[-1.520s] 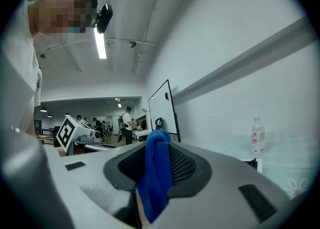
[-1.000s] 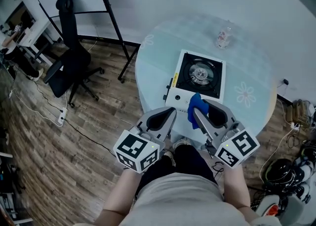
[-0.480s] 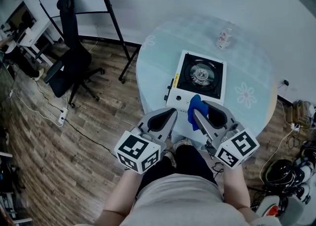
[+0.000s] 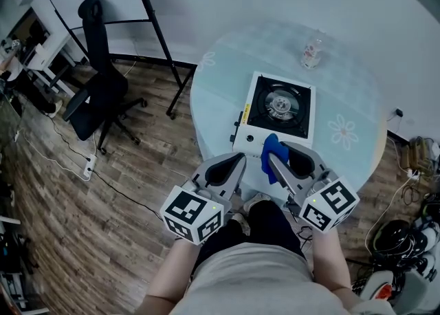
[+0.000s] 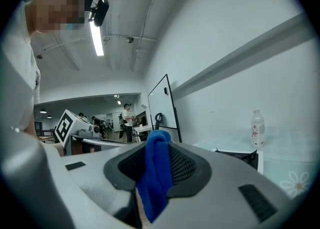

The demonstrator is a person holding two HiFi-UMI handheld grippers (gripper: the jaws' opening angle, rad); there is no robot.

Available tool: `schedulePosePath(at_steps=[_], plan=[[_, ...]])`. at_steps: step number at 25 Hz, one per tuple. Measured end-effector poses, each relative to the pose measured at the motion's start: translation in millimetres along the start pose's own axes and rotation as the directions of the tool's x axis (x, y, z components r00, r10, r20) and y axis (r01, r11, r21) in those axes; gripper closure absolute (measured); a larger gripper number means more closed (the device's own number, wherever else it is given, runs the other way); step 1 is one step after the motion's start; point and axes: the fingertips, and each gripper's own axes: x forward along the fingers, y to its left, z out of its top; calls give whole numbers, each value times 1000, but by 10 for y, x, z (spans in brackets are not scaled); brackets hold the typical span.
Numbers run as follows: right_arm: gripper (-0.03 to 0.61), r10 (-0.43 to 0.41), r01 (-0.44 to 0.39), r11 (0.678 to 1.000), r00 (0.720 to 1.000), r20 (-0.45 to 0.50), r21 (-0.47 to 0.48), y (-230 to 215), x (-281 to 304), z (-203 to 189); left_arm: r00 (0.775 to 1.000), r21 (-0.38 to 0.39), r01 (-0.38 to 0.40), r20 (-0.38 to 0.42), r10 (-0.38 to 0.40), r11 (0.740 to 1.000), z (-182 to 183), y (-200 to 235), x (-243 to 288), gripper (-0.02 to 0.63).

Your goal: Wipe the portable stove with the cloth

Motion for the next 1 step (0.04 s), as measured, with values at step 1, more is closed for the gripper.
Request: schedulePosePath(at_steps=[1], plan=[[457, -1, 1, 1000, 1000, -1, 1, -1, -1, -5, 1000, -2, -2, 0, 2, 1000, -3, 2, -4, 595]])
